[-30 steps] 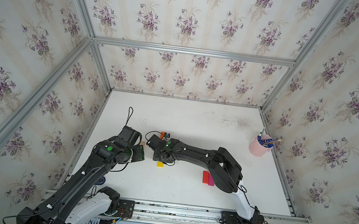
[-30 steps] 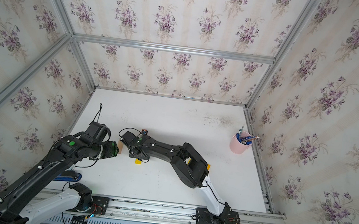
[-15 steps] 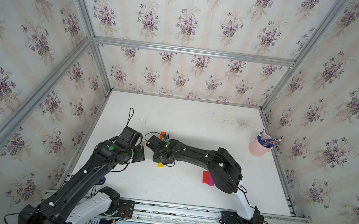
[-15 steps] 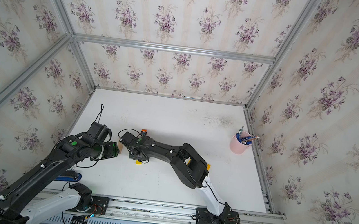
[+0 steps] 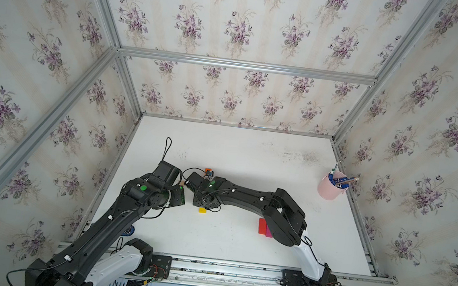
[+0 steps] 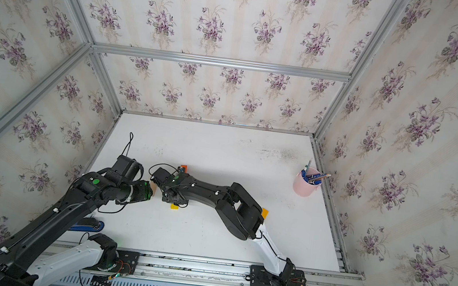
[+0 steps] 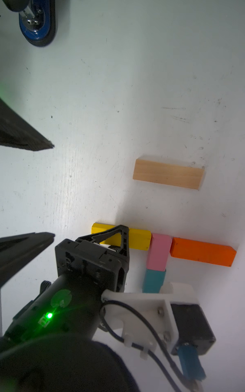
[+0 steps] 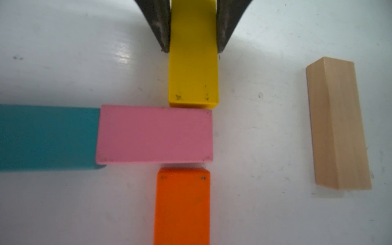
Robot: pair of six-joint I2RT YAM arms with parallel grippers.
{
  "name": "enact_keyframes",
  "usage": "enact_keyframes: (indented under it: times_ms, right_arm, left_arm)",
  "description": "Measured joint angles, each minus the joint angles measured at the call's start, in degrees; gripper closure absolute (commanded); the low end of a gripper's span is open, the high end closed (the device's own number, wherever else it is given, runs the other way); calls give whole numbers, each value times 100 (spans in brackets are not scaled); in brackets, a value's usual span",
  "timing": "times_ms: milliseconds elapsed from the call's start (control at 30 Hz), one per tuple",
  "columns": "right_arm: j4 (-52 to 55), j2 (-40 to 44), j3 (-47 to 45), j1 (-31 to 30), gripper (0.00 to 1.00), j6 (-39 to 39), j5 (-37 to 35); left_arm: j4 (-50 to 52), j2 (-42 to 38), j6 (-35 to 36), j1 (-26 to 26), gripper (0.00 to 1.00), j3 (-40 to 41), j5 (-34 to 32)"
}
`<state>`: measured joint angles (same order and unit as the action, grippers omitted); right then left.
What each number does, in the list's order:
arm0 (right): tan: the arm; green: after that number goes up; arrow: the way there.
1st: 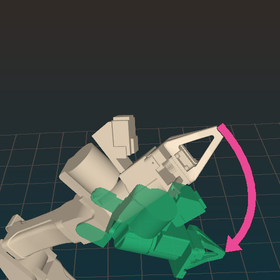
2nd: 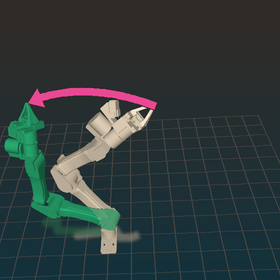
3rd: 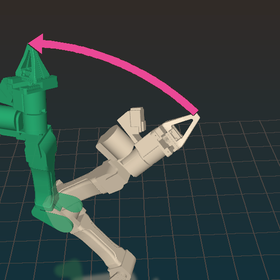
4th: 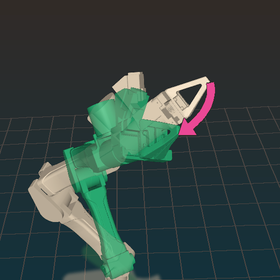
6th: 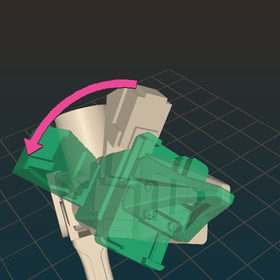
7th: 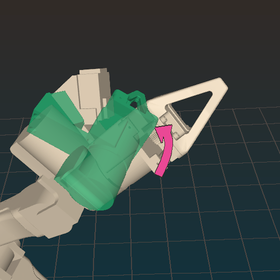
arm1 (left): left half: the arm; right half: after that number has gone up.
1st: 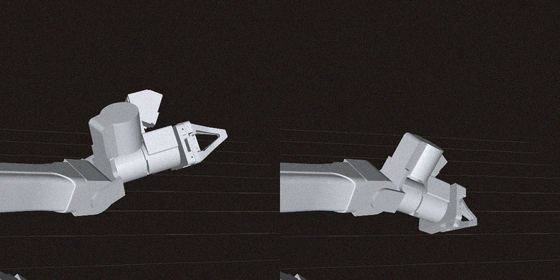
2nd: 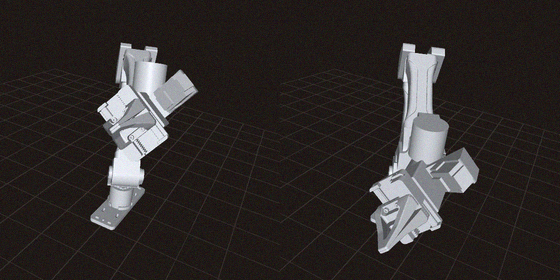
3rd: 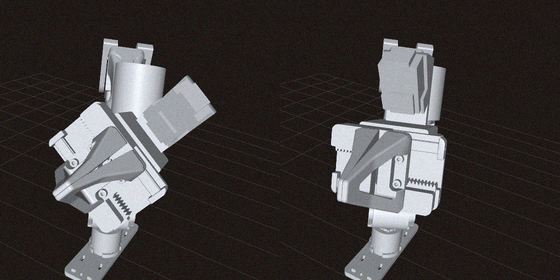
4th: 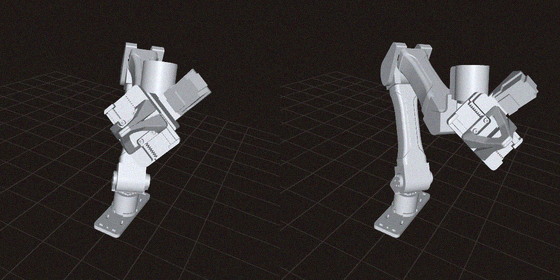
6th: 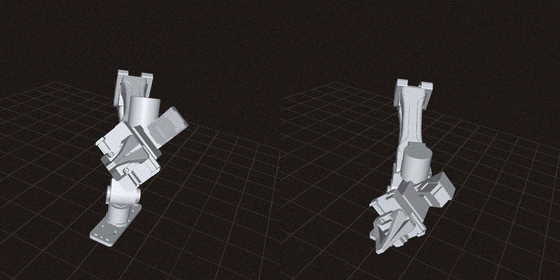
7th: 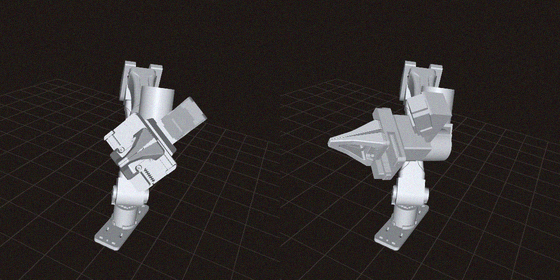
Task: Assemble the letter h with building blocks
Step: Assemble the building block at the center of the board.
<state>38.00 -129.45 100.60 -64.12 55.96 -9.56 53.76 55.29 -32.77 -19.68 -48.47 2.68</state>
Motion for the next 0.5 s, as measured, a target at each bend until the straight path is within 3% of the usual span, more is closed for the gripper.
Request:
enact_keyframes:
  times_ms: [200, 333, 500]
  right_arm:
    - [-4, 2, -15, 22, 69, 87, -20]
    - [-35, 7, -22, 22, 45, 103, -22]
    - [-35, 70, -39, 0, 38, 15, 2]
  left_arm:
    - [-11, 0, 0, 4, 36, 17, 4]
    - [-28, 4, -2, 4, 33, 87, 28]
    - [-138, 90, -7, 4, 30, 232, 66]
